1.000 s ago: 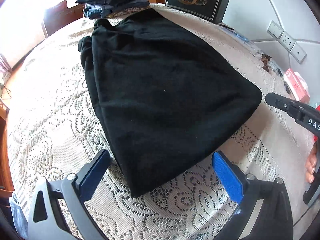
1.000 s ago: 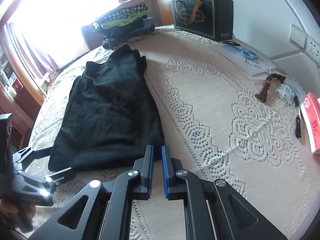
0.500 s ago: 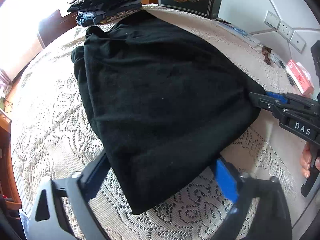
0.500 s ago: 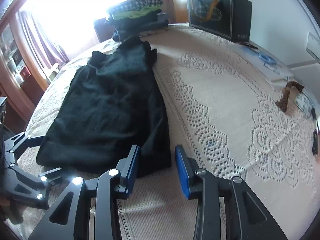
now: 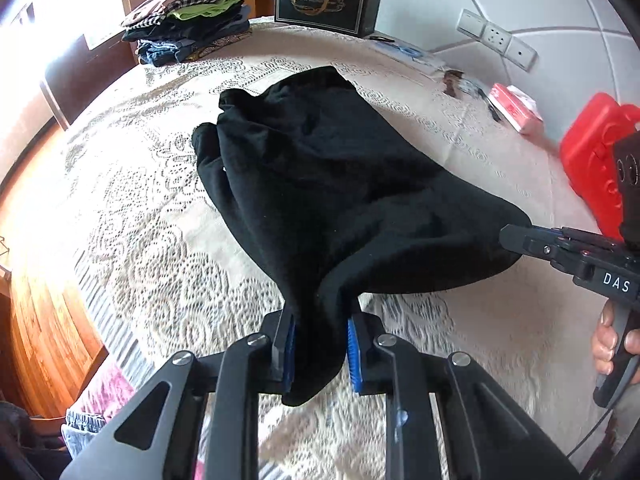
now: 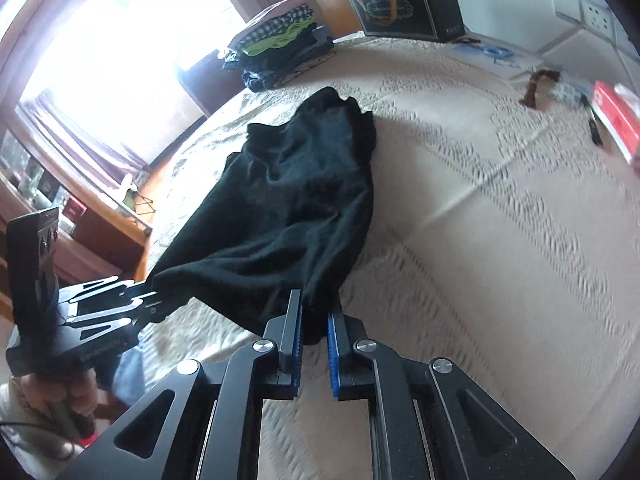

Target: Fold clothes

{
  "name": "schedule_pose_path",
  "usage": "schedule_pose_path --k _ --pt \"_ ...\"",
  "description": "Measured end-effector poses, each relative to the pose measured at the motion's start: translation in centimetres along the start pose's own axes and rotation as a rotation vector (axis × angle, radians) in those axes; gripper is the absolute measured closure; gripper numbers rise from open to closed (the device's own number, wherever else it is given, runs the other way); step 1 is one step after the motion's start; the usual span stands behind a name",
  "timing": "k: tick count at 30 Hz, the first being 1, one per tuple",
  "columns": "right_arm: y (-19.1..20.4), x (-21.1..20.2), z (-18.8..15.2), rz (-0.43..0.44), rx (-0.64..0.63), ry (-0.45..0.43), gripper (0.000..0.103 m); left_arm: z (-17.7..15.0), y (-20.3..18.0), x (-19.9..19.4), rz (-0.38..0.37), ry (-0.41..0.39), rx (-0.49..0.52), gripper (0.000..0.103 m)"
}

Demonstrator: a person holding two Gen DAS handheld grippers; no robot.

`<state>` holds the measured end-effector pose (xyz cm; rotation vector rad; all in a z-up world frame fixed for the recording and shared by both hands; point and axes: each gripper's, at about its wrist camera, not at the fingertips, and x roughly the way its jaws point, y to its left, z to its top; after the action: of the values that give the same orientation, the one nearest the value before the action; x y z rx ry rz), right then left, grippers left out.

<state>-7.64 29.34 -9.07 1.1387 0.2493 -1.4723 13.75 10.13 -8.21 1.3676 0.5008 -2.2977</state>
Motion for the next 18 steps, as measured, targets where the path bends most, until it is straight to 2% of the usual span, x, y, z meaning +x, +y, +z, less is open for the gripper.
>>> schedule_pose_path --k 2,5,8,11,15,18 --pt "0.8 -1.1 -1.1 0.008 -0.001 0.011 0.093 0.1 0.4 -0.5 -0.011 0.001 0.001 0.083" --pt "1.8 -1.7 0.4 -0.005 -0.030 -0.010 0.093 2.7 1.3 -0.3 -0.018 -0.032 -0.009 0.084" --pt "2.6 -1.6 4.5 -0.018 -0.068 -0.071 0.093 7.4 3.2 0.4 -0.047 -0.069 -0.051 0.084" --pt "2.5 0.1 10.0 -0.014 -0.075 -0.104 0.093 12.3 5.6 2.4 -0.044 -0.088 -0.098 0.084" --pt "0.9 5.0 16.5 -0.015 -0.026 -0.105 0.093 16.8 9.2 6.9 0.052 -0.088 -0.180 0.084" --pt "-0.6 9.3 19.5 0.003 0.019 -0.104 0.092 18.1 11.8 10.0 0.072 -0.056 -0.258 0.084"
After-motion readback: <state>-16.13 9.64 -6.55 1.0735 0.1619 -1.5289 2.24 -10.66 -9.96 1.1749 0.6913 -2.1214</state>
